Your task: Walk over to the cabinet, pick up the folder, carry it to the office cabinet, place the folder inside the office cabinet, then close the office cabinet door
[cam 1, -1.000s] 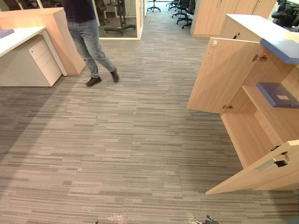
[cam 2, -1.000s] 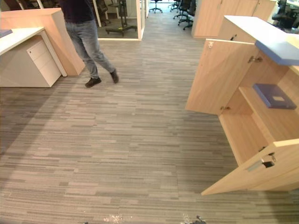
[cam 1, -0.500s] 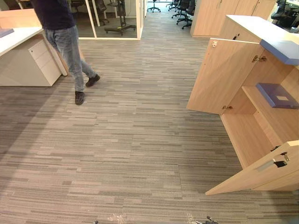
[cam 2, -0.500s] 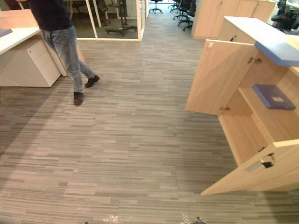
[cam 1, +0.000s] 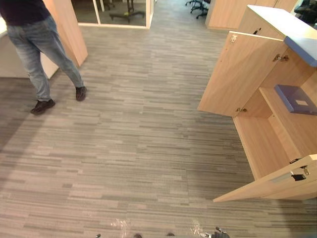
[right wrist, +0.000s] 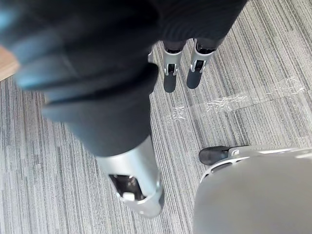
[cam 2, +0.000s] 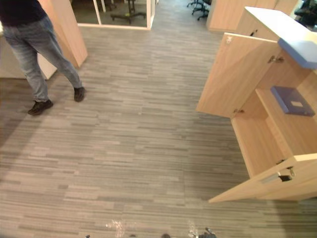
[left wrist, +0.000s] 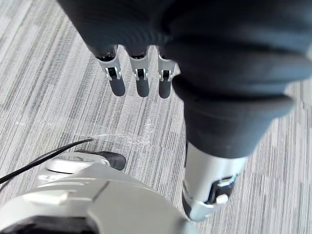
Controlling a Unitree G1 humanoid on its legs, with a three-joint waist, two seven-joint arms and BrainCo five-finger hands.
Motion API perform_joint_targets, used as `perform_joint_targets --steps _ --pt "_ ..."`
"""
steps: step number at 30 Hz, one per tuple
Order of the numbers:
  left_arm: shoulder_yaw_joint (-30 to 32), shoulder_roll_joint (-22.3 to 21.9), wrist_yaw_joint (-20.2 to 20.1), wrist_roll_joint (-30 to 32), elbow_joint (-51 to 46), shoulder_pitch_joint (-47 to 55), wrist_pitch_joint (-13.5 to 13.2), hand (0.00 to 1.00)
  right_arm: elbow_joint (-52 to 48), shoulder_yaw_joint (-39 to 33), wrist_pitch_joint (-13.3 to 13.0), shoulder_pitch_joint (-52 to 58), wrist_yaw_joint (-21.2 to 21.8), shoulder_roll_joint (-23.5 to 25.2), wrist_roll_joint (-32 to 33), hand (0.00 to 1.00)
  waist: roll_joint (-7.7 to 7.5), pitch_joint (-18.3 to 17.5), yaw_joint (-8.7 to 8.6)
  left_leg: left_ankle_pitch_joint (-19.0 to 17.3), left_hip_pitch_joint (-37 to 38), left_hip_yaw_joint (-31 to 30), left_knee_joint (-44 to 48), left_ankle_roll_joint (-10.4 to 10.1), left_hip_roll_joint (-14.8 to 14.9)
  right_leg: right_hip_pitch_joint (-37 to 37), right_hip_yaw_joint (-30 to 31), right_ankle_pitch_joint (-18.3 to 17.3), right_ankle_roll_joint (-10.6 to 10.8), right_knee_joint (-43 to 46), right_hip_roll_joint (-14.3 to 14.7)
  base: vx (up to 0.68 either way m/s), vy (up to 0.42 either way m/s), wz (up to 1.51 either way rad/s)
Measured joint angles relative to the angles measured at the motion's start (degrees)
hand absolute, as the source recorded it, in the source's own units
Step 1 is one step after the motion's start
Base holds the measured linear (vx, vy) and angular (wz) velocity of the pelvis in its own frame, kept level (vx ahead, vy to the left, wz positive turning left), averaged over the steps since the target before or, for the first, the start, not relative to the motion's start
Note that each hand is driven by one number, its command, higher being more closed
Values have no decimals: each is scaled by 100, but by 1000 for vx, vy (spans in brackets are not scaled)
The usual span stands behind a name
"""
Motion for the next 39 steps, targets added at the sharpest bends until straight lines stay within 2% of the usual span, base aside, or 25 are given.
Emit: perform_joint_targets --steps 2,3,4,7,9,11,12,13,15,16,17,19,20,21,22,23,24,25,27,29,31,32,33,35,39 --pt "246 -105 18 -169 -204 25 -2 0 -174 41 1 40 -8 15 81 0 5 135 83 -214 -660 434 1614 -4 200 40 44 -319 -171 229 -13 -87 -6 1" --pt "421 -223 41 -228 -341 101 -20 0 -231 61 3 54 -17 -1 128 0 27 157 120 -446 -1107 699 2475 176 416 28 77 -455 -181 428 -11 -22 -10 -6" --pt "513 -281 75 -275 -376 145 -41 0 -261 89 4 54 -19 -4 187 0 50 143 131 -579 -1341 816 2636 261 575 35 102 -528 -167 520 -16 14 -2 -18" --pt "704 -389 128 -414 -405 191 -60 0 -270 98 4 12 -17 18 194 0 32 121 244 -437 -1711 844 1685 187 766 82 317 -618 -57 544 -226 133 101 -33" --pt "829 -467 156 -419 -407 281 -60 0 -287 127 4 11 -19 7 197 0 54 106 245 13 -1740 880 483 68 778 238 455 -742 134 532 -579 297 291 -28" --pt "895 -583 188 -417 -401 355 -57 0 -306 253 1 6 -27 -53 197 0 200 24 248 344 -1709 878 -189 -28 892 314 573 -899 387 505 -750 317 368 -27" --pt "926 -597 193 -416 -392 374 -55 0 -295 260 4 -5 -32 -44 198 0 225 1 255 705 -1689 971 -132 -148 904 392 596 -957 481 478 -833 453 516 -50" --pt "949 -559 192 -414 -369 400 -63 0 -151 231 11 -76 -32 119 192 0 161 -108 315 1063 -1684 1187 110 -29 718 521 622 -935 503 395 -1134 422 424 -41" --pt "940 -502 193 -406 -346 373 -62 0 -129 204 7 -144 -1 235 176 0 76 -269 307 856 -1727 1251 220 153 511 432 587 -698 427 445 -1316 426 370 -23" --pt "904 -451 192 -396 -280 297 -62 0 4 192 22 -249 4 242 173 0 62 -343 324 742 -1598 1358 161 247 328 412 637 -411 512 511 -1501 407 331 -7" --pt "880 -439 192 -395 -261 285 -62 0 30 183 22 -268 7 242 170 0 62 -353 331 726 -1559 1386 151 248 292 413 643 -360 527 533 -1541 476 380 -22" --pt "767 -387 192 -396 -135 246 -62 0 160 33 28 -346 34 245 166 0 78 -411 386 603 -1222 1551 14 416 77 344 697 -155 541 937 -1757 352 261 -29" --pt "679 -341 191 -395 -81 246 -58 0 175 -20 28 -348 52 233 166 0 83 -465 381 502 -973 1627 -102 478 -34 84 804 -97 515 1649 -1896 354 261 -23" --pt "530 -288 186 -390 -79 261 -48 0 184 -28 34 -381 62 190 165 0 86 -468 346 411 -683 1632 -218 544 -148 -233 764 111 491 2547 -2058 339 247 -16" --pt "463 -266 182 -390 -76 264 -46 0 186 -29 44 -384 62 157 165 0 91 -471 321 373 -515 1632 -282 568 -208 -391 710 309 380 2988 -2159 331 210 -5" --pt "304 -231 182 -371 -75 276 -47 0 184 -27 54 -385 59 85 166 0 142 -470 246 285 -194 1641 -425 652 -280 -633 356 748 1 3759 -2399 328 193 -3" --pt "236 -202 181 -351 -66 258 -46 0 148 -18 39 -429 50 69 173 0 171 -436 181 224 76 1652 -552 715 -310 -889 -61 614 -76 4589 -2654 320 171 -5" --pt "201 -190 181 -341 -57 239 -45 0 123 -16 37 -460 47 66 189 0 185 -416 156 224 195 1651 -614 716 -313 -1034 -230 381 -90 4943 -2696 284 132 -7" --pt "-3 -169 181 -339 -69 197 -46 0 18 -14 22 -580 21 53 196 0 294 -281 96 224 691 1653 -838 716 -206 -1381 -933 -468 -15 5383 -2521 276 58 -11" --pt "-31 -178 181 -339 -77 196 -52 0 -43 -7 8 -630 15 71 196 0 308 -176 53 219 889 1653 -860 708 -157 -1533 -1342 -750 56 4824 -2266 171 -65 -3" --pt "34 -203 183 -341 -83 196 -56 0 -76 -10 6 -649 7 76 197 0 289 -91 42 114 1055 1711 -1034 540 -168 -1681 -1858 -669 65 3869 -2094 146 -137 -3" --pt "155 -181 185 -340 -82 195 -52 0 -75 -23 3 -659 1 117 197 0 170 -20 96 90 1185 1806 -1194 433 -281 -1761 -2209 -436 -4 3146 -2067 139 -132 -47" --pt "231 -298 194 -336 5 226 -38 0 -68 -59 4 -660 -3 67 201 0 281 -22 140 70 1251 1907 -1314 304 -190 -1654 -2419 -524 -151 2741 -1820 141 -130 -62" --pt "306 -414 194 -282 149 178 -4 0 -65 -239 -4 -780 -15 -11 223 0 501 54 36 63 1231 1989 -1391 190 11 -1624 -2452 -487 -208 2428 -1473 144 -134 -40" --pt "449 -442 192 -183 145 83 -1 0 -63 -404 1 -586 -26 -12 239 0 502 72 -3 -112 1377 2113 -1407 -131 360 -1535 -2469 -881 -198 2438 -1089 169 -182 -17"
